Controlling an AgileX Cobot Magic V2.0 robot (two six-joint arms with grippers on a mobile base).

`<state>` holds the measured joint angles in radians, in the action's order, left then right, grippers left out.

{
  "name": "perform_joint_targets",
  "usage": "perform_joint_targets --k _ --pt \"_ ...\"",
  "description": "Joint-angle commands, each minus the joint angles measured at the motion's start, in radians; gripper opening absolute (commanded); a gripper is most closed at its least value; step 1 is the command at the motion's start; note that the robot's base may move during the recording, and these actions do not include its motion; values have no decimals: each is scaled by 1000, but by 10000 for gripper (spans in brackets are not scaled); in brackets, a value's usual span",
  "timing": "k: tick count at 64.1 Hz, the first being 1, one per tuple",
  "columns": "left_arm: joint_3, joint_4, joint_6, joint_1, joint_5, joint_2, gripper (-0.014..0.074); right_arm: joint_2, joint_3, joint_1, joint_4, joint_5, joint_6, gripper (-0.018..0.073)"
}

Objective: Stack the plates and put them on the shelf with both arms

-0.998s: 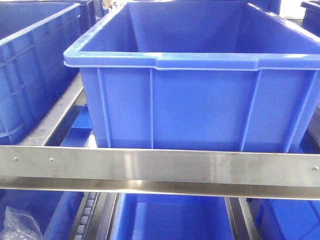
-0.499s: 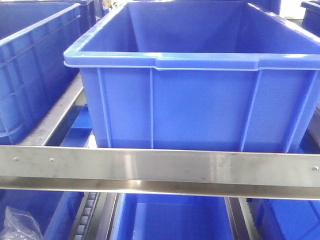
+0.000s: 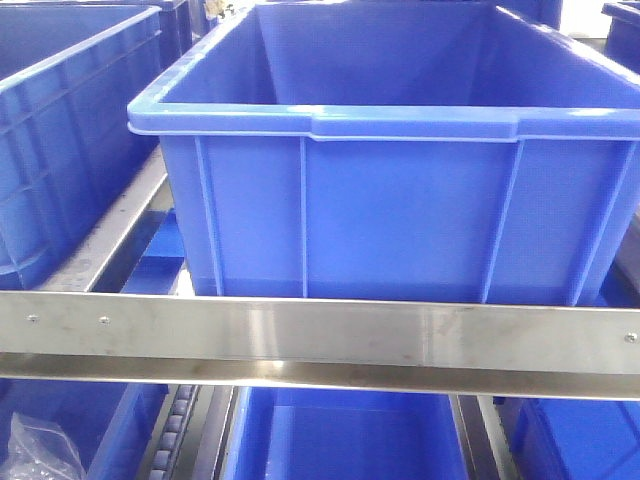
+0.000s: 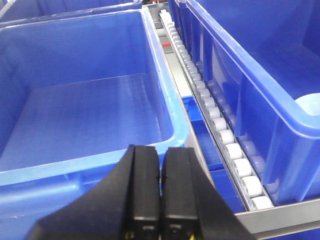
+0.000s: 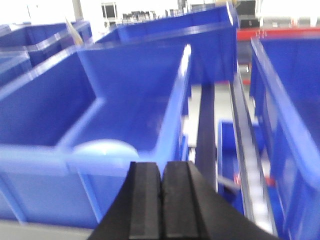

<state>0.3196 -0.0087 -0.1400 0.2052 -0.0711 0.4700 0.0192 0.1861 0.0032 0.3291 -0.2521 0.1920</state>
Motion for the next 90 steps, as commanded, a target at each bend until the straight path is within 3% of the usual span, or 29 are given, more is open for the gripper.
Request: perform_joint_targets --k 1,15,20,27,29,33,37,90 --pt "31 -2 9 -2 93 5 83 9 1 -5 0 82 11 57" --pt "31 -2 9 -2 93 5 83 9 -143 -5 -3 153 9 57" --pt "31 -2 9 -2 93 5 83 -13 -187 -5 -55 181 -24 57" --pt "31 -2 9 -2 93 5 83 -49 -216 -5 -173 205 -181 57" --pt "31 -2 9 -2 90 5 83 -50 -215 -6 -267 209 -257 57" --pt "31 -2 9 -2 90 8 83 -50 -215 -6 -363 197 -357 57" --pt "31 -2 9 -2 90 8 83 -50 -215 -6 -405 196 -414 57" --pt "31 -2 9 -2 90 8 83 -49 -216 14 -396 190 -384 57"
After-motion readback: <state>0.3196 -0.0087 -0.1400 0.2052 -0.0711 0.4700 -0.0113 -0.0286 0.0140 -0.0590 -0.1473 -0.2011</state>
